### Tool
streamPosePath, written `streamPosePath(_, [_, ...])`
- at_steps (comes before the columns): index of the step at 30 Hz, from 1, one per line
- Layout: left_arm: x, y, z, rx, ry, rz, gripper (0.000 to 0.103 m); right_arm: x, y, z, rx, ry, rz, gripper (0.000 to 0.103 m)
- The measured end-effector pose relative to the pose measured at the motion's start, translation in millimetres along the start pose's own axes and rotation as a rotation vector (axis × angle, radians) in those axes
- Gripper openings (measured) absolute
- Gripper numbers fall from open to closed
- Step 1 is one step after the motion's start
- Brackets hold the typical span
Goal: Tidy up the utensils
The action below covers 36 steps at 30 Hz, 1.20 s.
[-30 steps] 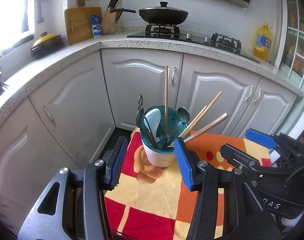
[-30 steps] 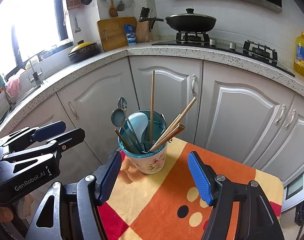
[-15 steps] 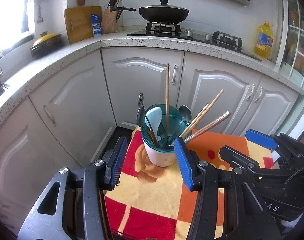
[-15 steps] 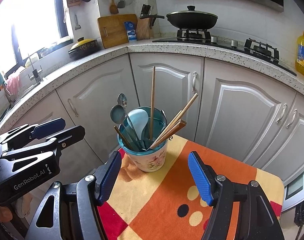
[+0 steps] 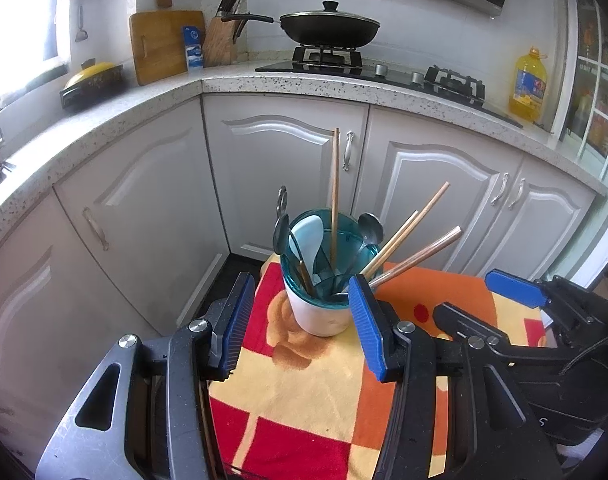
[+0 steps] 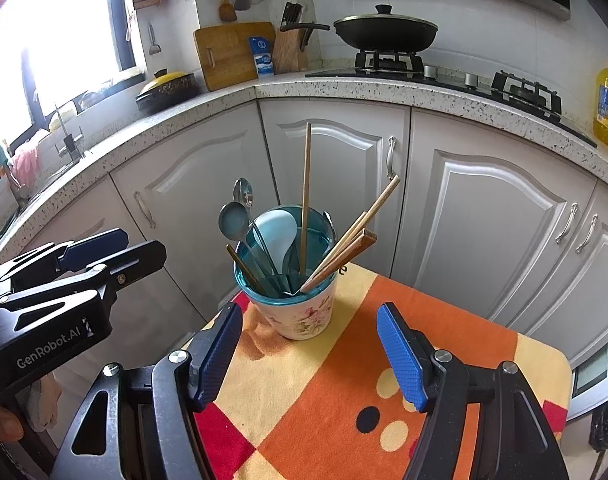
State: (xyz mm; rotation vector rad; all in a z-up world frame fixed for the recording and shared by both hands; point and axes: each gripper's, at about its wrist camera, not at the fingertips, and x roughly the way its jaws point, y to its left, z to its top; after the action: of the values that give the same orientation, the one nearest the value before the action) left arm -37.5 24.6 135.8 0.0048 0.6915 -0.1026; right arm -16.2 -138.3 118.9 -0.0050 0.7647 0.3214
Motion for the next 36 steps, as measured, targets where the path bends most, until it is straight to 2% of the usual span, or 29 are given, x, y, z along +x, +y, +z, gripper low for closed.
streamPosePath(18, [11, -15, -10, 0.048, 0.008, -0.008, 0.048, 5, -40, -14, 0.086, 0.035, -0.034, 0.068])
streamPosePath(36, [17, -22, -15, 0.054, 0.042, -0.016, 0.048, 6, -45, -20, 0.095, 0.054, -0.045, 0.069])
